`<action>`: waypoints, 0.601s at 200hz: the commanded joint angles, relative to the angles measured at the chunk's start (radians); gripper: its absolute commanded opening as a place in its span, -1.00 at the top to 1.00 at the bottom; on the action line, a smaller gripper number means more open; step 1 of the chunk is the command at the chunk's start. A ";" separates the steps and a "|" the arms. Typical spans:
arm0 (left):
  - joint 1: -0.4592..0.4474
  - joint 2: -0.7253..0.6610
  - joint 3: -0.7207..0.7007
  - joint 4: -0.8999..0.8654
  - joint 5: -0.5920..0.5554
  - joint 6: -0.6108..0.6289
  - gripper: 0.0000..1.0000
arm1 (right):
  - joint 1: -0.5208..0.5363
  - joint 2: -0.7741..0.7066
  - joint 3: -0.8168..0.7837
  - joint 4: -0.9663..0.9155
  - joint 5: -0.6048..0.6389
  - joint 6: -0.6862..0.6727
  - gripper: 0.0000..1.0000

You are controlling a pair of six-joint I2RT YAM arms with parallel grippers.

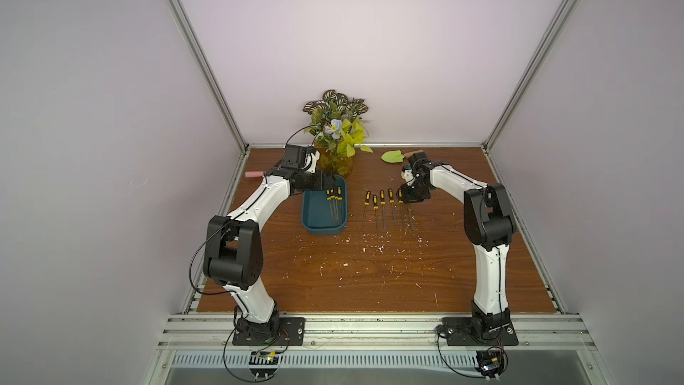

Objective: Take the file tool out of the storage box
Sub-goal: Place the file tool at the center of the board.

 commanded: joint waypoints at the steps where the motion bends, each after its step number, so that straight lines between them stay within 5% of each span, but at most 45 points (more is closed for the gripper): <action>1: 0.008 0.017 -0.014 -0.018 -0.008 0.011 -1.00 | -0.007 0.003 0.032 -0.001 0.025 0.012 0.65; 120: 0.008 0.025 -0.012 -0.038 -0.015 0.012 -1.00 | -0.007 -0.042 0.056 -0.019 0.038 0.014 0.39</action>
